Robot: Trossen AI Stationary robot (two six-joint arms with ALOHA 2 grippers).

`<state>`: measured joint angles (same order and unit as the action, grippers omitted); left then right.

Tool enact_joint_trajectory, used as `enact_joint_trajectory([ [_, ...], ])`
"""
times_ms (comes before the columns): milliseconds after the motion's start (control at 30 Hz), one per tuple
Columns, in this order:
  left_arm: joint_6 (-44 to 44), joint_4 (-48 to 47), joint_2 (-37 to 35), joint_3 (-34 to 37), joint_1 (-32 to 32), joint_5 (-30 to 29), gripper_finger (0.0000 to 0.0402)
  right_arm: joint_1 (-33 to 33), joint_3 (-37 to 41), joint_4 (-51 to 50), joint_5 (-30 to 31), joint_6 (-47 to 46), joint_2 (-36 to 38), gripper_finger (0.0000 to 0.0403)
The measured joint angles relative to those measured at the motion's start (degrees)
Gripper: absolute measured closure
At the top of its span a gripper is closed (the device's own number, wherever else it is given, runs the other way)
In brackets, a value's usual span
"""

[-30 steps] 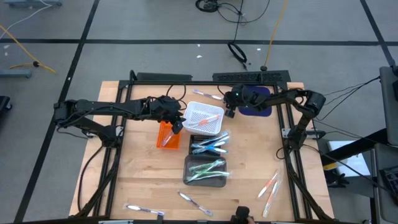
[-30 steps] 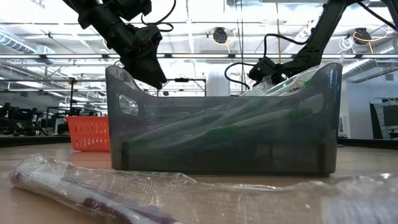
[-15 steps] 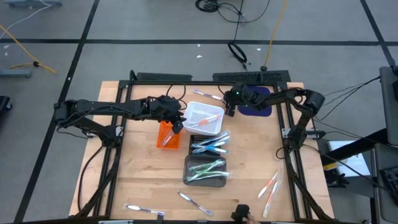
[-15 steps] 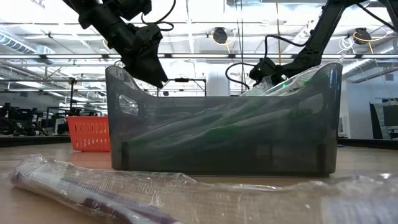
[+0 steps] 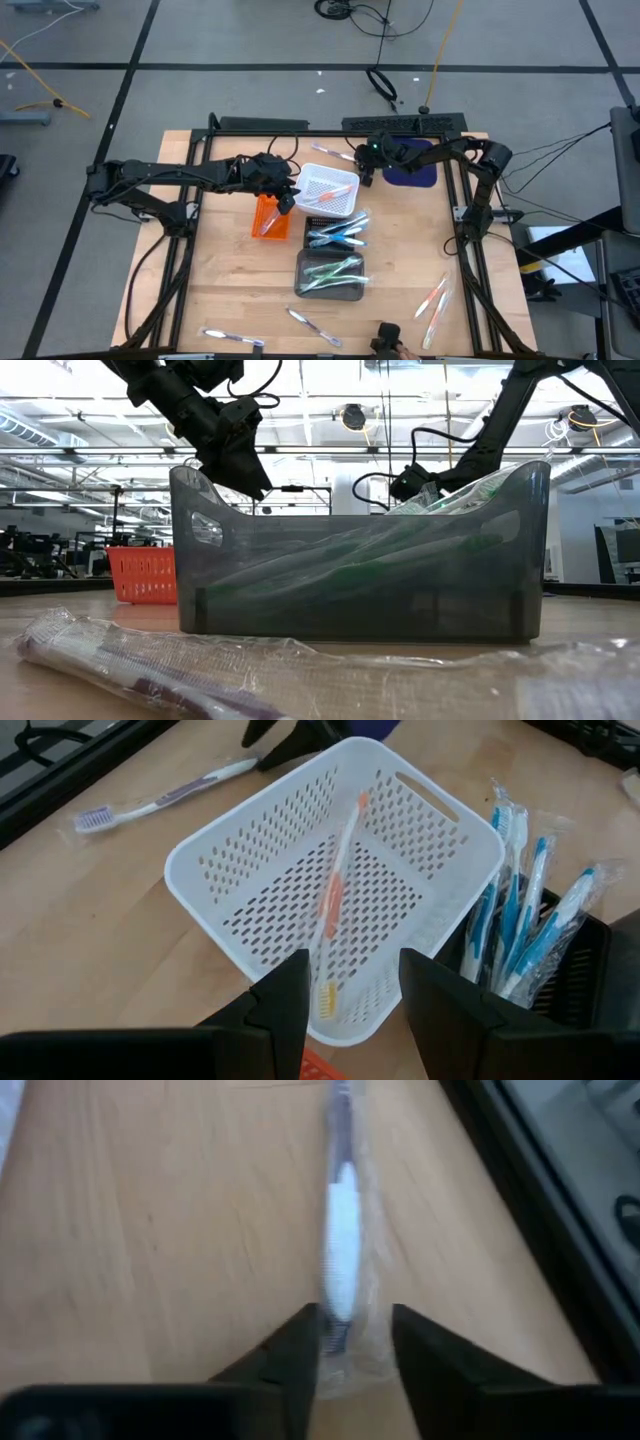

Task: Pick & Place Toothbrushes
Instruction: Put the top purple toothbrush into the orange basket

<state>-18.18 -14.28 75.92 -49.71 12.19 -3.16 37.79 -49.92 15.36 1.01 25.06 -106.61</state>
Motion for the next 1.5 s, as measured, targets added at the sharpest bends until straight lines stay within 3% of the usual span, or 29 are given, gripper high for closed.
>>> enact_joint_trajectory([
  [133,0.1,0.0,0.0,0.0,0.0,0.0,0.0245,0.6,-0.3,-4.3,-0.8,-0.2,0.0,0.0367],
  [200,0.1,0.0,0.0,0.0,0.0,0.0,0.0245,0.5,-0.3,-4.8,-0.5,0.1,0.2,0.0389],
  [500,0.0,0.0,0.0,0.0,0.0,0.0,0.0245,0.3,0.0,-9.1,5.7,-2.2,5.0,0.0403],
  [933,0.0,2.8,0.0,0.0,0.0,0.1,0.0245,-4.6,0.1,-13.5,6.6,-7.0,22.0,0.0402],
  [1300,4.8,19.4,0.0,0.0,-1.5,0.1,0.0245,-13.8,0.1,-13.2,6.5,-14.0,33.8,0.0402],
  [1500,8.3,31.7,0.0,0.0,-2.2,0.1,0.0245,-19.8,0.0,-9.0,6.5,-15.4,36.7,0.0402],
])
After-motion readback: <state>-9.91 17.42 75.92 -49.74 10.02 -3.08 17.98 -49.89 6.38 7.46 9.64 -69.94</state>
